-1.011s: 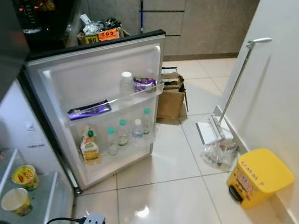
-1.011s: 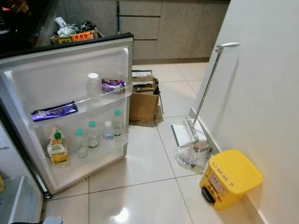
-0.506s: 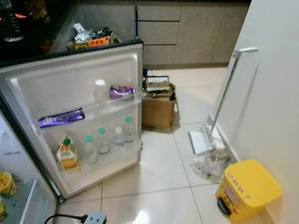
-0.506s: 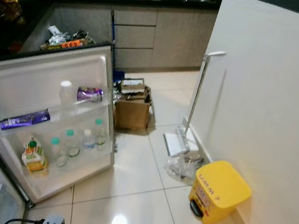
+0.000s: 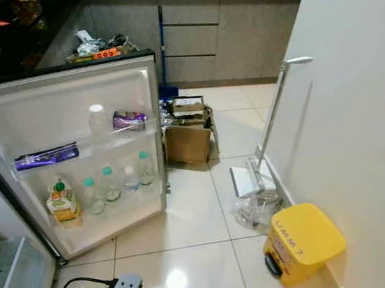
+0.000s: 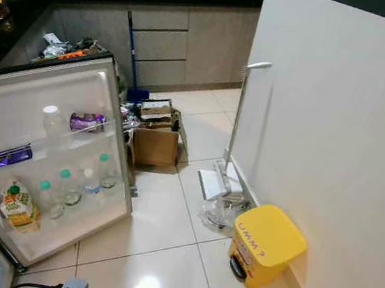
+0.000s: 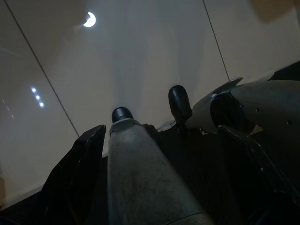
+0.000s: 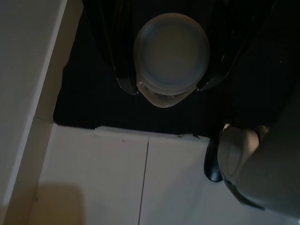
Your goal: Restocking fridge
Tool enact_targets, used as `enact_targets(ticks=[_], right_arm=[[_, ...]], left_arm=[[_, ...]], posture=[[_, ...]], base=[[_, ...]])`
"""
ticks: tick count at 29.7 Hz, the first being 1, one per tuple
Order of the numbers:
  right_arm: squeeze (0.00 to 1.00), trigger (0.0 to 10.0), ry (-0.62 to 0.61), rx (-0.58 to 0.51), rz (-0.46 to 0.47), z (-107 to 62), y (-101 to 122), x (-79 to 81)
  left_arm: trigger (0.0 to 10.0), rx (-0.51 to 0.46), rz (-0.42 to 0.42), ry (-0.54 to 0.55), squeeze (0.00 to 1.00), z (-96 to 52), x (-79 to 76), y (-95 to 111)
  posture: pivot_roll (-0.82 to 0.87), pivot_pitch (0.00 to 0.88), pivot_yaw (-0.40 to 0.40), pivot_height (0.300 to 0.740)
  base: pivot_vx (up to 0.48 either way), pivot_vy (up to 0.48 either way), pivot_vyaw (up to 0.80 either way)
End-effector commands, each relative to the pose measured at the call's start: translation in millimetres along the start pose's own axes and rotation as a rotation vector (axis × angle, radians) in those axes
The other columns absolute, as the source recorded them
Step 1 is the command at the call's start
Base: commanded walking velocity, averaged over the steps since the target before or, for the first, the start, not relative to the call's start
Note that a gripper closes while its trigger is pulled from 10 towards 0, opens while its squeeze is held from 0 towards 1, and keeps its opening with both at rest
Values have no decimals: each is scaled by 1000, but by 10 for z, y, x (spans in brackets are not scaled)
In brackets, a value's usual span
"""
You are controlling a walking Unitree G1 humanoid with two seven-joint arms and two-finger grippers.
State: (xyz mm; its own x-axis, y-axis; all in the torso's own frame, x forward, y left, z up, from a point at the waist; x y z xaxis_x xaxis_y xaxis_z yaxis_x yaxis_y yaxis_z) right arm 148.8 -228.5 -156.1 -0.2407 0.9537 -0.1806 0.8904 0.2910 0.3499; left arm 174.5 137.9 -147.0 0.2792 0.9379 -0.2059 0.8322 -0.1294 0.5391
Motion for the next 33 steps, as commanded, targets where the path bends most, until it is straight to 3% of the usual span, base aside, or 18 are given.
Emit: enact_targets(ticks=[1,7,33], right_arm=[[0,10000,5,-11,-1,3,26,21],[0,10000,39,-31,21,-3,42,51],[0,10000,85,-75,42,5,228,80]], left_arm=[[10000,10,-7,16,0,-9,31,-27],[10000,2,-37,42,0,-13,64,-22],[10000,1,-13,61,0,-12,102,12]], posture=[[-186,0,34,740],[-188,0,34,740],[-183,0,38,740]], base=[[0,0,0],[0,0,0],[0,0,788]])
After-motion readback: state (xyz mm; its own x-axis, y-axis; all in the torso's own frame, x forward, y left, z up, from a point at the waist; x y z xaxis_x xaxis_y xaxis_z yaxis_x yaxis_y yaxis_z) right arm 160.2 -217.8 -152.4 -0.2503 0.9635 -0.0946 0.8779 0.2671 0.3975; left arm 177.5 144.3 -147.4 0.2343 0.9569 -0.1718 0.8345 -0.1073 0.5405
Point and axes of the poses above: a point about 5 cm out from each wrist's last joint towards the gripper, its own z axis pointing out of the wrist towards the gripper, its own y axis along the axis of the wrist's last joint, x = y × z, the point moved 6 cm from there along z, pointing out of the wrist towards the gripper, and after that the axes turned 8 degrees about z, right-handed, at the moved point
